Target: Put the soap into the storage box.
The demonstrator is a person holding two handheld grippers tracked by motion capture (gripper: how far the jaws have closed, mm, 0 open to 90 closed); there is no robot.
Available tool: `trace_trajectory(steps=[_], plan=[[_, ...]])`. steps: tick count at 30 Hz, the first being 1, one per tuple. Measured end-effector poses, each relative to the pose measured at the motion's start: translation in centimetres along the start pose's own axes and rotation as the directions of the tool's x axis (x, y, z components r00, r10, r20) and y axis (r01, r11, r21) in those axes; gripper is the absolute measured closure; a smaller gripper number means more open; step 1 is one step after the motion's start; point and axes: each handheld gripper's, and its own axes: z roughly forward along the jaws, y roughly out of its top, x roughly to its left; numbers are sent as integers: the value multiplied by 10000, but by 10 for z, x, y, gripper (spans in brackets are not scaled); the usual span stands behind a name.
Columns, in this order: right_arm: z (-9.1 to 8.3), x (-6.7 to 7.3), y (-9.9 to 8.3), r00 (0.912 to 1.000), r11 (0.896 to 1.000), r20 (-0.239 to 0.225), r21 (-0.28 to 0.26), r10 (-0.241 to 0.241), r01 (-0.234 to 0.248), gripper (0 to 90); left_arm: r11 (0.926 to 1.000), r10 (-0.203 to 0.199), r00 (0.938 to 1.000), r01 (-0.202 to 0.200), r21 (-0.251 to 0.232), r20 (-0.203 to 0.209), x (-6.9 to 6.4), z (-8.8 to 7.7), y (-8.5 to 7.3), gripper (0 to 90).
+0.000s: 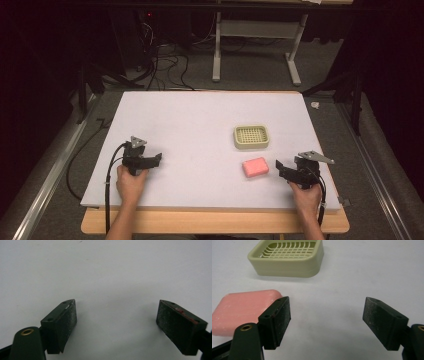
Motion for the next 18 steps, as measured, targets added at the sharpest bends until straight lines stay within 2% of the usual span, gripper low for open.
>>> trace_trajectory(steps=[6, 9, 18], plan=[[-5, 6, -3, 9998, 9998, -157, -158, -151, 149, 231, 10000, 2, 10000, -2, 0, 2, 0, 0, 0, 171], [-7, 10, -3, 9990, 10000, -455, 61, 54, -51, 233, 10000, 1, 10000, -1, 1, 0, 0, 0, 0, 171], [-13, 27, -2, 9964, 9991, -742, -153, -413, 402, 202, 10000, -3, 10000, 3, -2, 0, 0, 0, 0, 171]])
